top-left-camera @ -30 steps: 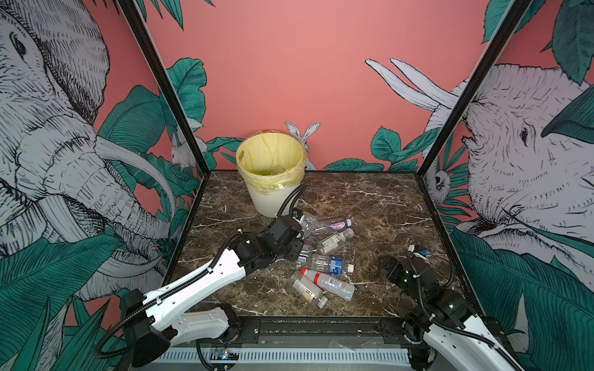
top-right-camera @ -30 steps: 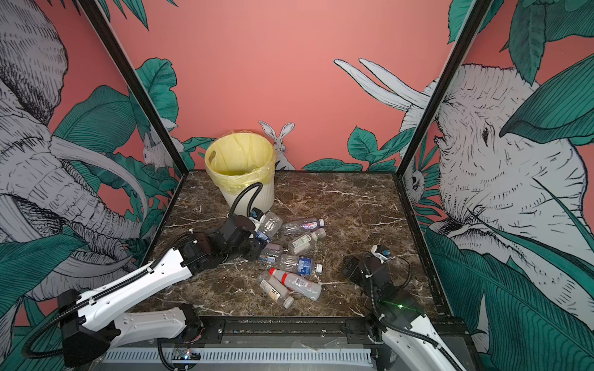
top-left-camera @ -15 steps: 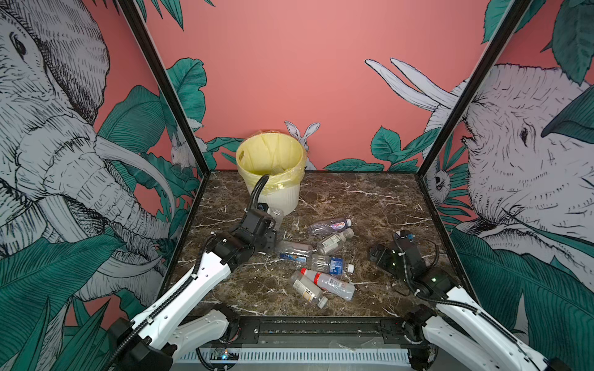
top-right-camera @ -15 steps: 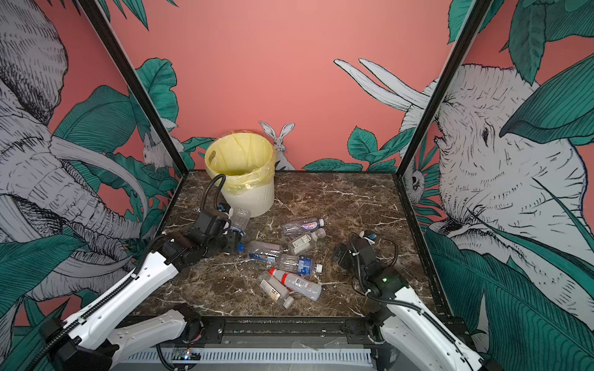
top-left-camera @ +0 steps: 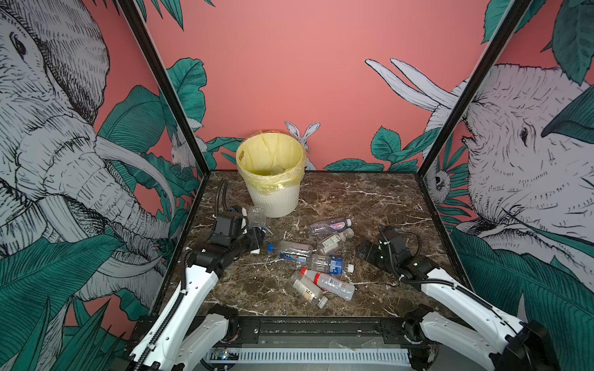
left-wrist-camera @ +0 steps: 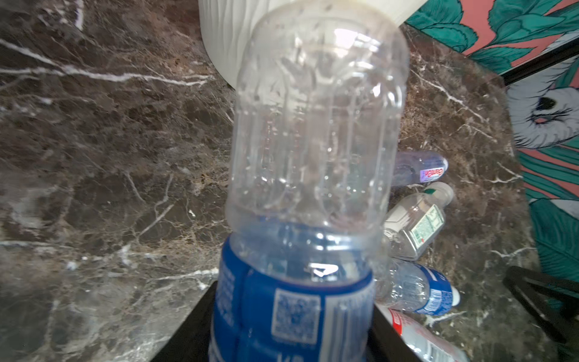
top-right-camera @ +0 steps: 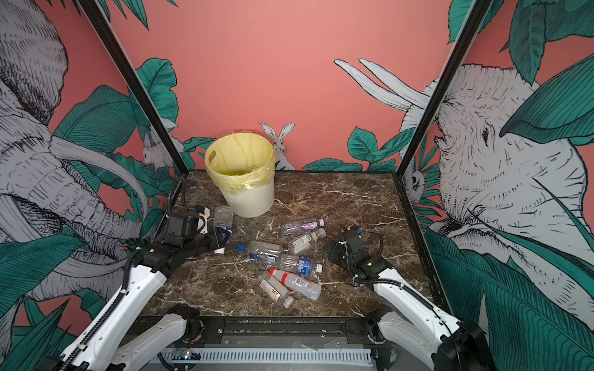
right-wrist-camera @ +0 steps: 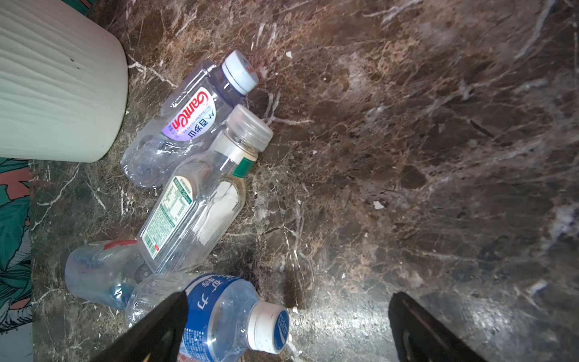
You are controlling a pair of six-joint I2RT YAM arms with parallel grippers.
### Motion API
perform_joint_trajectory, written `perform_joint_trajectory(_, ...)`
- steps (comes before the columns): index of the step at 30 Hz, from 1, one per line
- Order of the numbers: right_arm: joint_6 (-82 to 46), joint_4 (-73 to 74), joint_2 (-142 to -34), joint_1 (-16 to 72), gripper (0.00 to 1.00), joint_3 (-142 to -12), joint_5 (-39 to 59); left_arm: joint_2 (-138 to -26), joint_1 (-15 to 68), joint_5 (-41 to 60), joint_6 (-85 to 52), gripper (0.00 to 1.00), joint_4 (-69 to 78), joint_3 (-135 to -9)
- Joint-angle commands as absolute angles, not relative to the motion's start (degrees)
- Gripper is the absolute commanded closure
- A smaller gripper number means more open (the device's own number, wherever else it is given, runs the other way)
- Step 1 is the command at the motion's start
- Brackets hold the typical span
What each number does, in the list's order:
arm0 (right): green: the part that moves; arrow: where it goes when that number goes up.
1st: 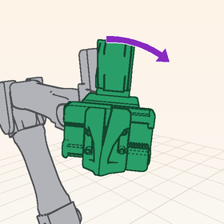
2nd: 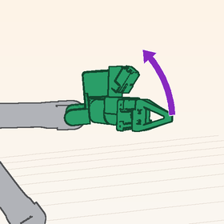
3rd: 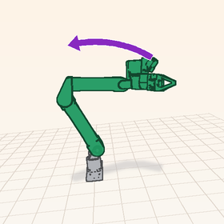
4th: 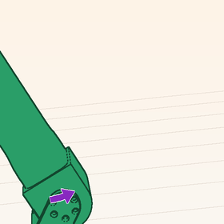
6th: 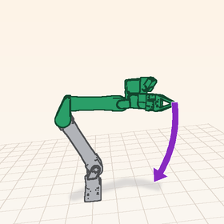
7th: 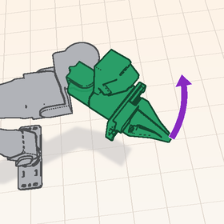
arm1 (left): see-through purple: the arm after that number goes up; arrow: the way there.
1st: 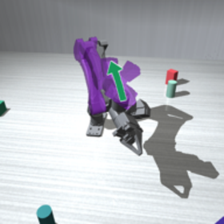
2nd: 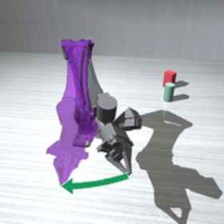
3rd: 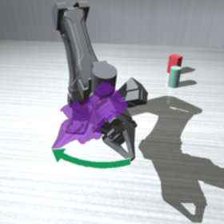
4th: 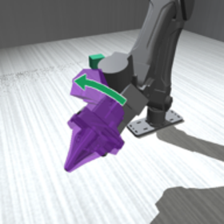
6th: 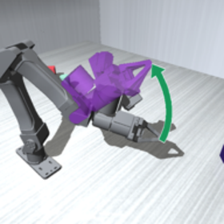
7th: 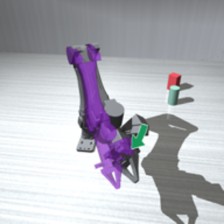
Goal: Throw the plastic bottles in the bin
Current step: 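Lift the blue-labeled bottle with the left gripper and carry it over the bin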
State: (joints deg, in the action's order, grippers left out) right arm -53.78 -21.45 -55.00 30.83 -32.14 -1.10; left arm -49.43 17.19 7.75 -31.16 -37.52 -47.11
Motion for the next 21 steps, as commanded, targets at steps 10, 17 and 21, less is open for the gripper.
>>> perform_joint_trajectory(10, -54.9, -18.7, -54.4, 30.6, 0.01, -31.3, -0.2, -45.7, 15.4, 7.6, -33.8, 0.62, -35.4, -49.8)
perform_joint_trajectory(17, -56.0, -18.3, -53.4, 30.6, 0.01, -30.1, -0.4, -45.6, 15.3, 5.3, -30.7, 0.61, -38.2, -55.4)
perform_joint_trajectory(21, -56.3, -18.3, -52.8, 30.6, 0.01, -29.8, -0.4, -49.4, 15.3, 3.1, -27.5, 0.61, -41.7, -63.4)
